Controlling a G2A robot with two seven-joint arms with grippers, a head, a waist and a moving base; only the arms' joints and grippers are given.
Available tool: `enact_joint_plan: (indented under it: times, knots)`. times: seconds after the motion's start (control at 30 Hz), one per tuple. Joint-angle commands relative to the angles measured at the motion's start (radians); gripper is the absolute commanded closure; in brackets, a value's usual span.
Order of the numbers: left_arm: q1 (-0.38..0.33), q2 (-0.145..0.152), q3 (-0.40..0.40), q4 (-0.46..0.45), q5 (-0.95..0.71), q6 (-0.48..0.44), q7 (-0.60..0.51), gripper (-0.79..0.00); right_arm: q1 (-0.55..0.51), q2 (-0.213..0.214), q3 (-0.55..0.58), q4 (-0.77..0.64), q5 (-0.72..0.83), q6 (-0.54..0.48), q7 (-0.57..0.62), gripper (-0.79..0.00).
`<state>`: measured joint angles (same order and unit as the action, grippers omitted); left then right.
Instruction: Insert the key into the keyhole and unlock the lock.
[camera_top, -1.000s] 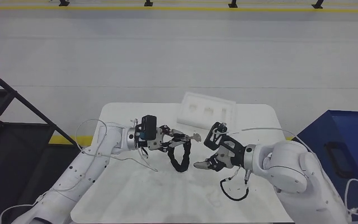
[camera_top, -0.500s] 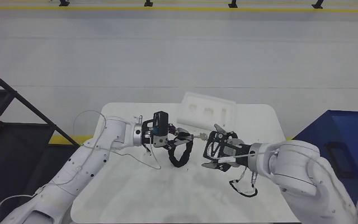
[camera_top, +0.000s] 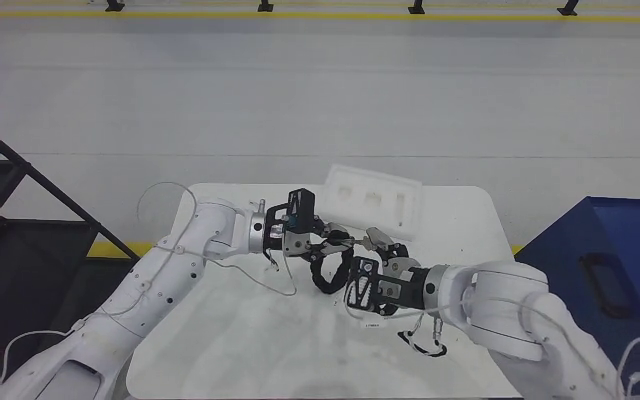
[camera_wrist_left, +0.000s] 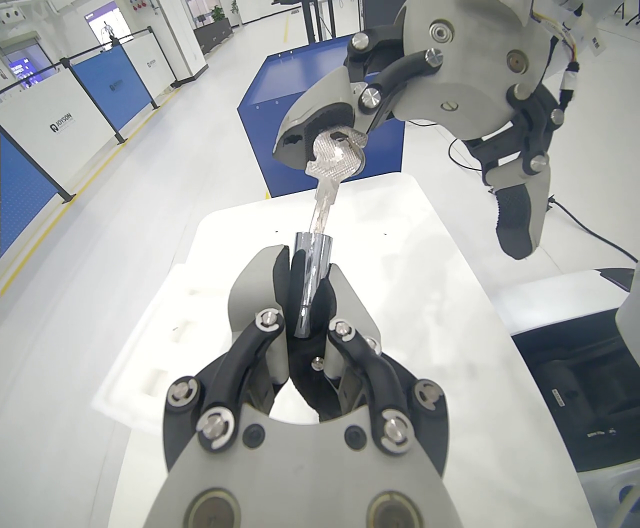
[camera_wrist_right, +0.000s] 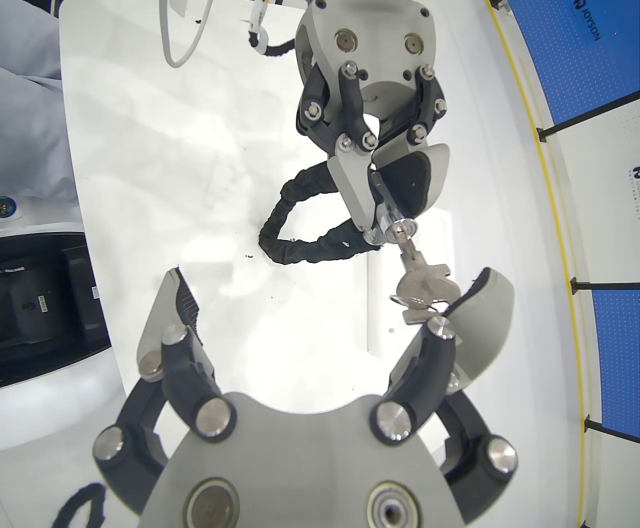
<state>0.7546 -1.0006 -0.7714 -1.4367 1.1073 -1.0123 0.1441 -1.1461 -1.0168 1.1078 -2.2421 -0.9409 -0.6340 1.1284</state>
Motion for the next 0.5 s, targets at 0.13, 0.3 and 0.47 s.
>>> enact_joint_plan:
  times: [0.13, 0.3, 0.47]
  knots:
    - [0.001, -0.002, 0.012, -0.007, 0.021, 0.000, 0.012, 0.000, 0.003, 0.006, 0.009, 0.007, 0.016, -0.004, 0.005, -0.785]
    - [-0.001, -0.002, 0.013, 0.000, 0.040, 0.000, 0.021, 0.000, 0.004, 0.015, 0.033, -0.004, 0.010, -0.023, 0.015, -0.785]
    - [0.000, 0.002, 0.012, 0.006, 0.058, 0.000, 0.030, 0.000, 0.005, 0.035, 0.037, -0.026, -0.050, -0.080, -0.022, -0.785]
